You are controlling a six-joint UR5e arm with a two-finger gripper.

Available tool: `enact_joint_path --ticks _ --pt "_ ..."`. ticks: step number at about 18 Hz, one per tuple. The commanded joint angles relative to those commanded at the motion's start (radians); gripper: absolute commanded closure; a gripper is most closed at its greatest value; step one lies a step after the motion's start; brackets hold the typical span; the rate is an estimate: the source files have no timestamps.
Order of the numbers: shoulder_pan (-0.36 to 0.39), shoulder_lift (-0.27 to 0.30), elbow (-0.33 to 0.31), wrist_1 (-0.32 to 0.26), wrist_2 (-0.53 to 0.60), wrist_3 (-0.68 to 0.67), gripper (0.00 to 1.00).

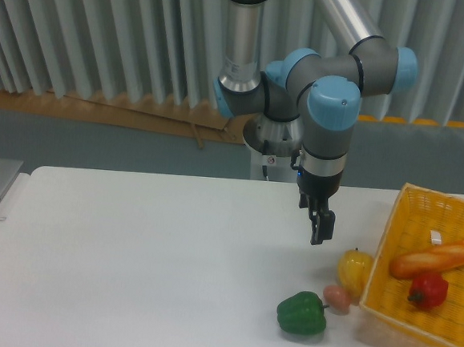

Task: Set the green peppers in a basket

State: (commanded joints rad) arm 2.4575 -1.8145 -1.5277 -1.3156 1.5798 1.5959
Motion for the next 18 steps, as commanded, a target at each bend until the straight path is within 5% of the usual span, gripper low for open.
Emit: enact_joint_path --ticks 18 --pt "0.000 0.007 -0.003 -0.004 0.051 0.001 0.00"
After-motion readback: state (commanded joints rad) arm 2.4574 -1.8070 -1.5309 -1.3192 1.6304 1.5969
